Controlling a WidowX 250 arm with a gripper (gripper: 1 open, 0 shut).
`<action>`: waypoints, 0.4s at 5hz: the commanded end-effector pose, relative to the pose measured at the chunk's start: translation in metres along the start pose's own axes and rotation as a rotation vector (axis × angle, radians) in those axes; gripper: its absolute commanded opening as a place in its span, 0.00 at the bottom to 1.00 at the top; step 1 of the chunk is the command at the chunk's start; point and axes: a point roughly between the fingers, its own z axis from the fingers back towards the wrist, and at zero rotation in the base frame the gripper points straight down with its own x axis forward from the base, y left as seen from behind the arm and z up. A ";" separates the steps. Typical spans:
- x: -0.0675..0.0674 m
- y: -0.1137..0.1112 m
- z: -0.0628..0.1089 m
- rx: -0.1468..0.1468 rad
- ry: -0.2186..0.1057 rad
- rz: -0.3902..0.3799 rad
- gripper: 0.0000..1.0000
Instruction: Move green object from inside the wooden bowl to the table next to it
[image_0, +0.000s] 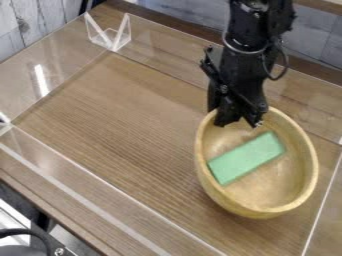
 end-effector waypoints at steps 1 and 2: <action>0.013 0.005 0.016 0.012 -0.070 0.013 0.00; 0.011 0.006 0.015 0.004 -0.072 0.022 0.00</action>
